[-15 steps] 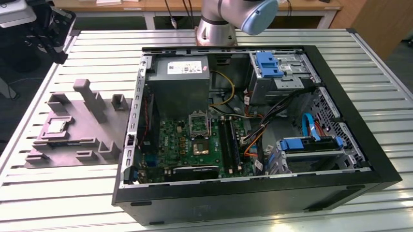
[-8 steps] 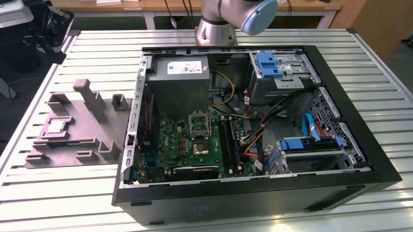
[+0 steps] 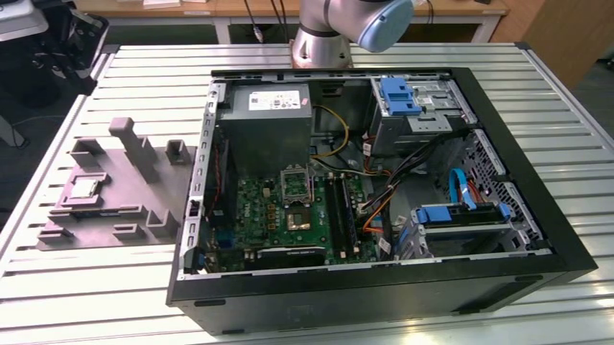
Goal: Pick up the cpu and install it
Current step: 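Reach for the cpu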
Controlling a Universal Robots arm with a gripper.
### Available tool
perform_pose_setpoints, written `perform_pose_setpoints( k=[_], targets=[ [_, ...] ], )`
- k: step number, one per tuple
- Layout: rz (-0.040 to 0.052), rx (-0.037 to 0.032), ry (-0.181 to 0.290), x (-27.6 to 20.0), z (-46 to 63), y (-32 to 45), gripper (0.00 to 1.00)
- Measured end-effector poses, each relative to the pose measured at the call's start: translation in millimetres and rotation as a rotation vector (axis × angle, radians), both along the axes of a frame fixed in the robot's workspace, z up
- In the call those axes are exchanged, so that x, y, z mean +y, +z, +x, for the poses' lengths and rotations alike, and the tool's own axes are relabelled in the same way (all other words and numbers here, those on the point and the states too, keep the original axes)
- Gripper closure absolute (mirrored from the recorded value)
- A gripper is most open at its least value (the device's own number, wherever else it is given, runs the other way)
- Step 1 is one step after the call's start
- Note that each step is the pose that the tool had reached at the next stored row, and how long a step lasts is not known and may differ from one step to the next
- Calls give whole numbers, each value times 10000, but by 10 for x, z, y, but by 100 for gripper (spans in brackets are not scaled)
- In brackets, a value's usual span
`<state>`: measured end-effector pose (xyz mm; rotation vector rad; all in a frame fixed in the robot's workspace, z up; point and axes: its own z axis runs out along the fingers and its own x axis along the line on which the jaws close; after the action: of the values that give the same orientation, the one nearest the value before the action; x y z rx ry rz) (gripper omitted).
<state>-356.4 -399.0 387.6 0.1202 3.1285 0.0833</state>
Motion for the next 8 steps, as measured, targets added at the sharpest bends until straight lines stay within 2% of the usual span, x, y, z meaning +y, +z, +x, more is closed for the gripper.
perform_pose_setpoints(
  k=[8],
  targets=[
    [0, 0, -1, 0, -37, 0, 89]
  ],
)
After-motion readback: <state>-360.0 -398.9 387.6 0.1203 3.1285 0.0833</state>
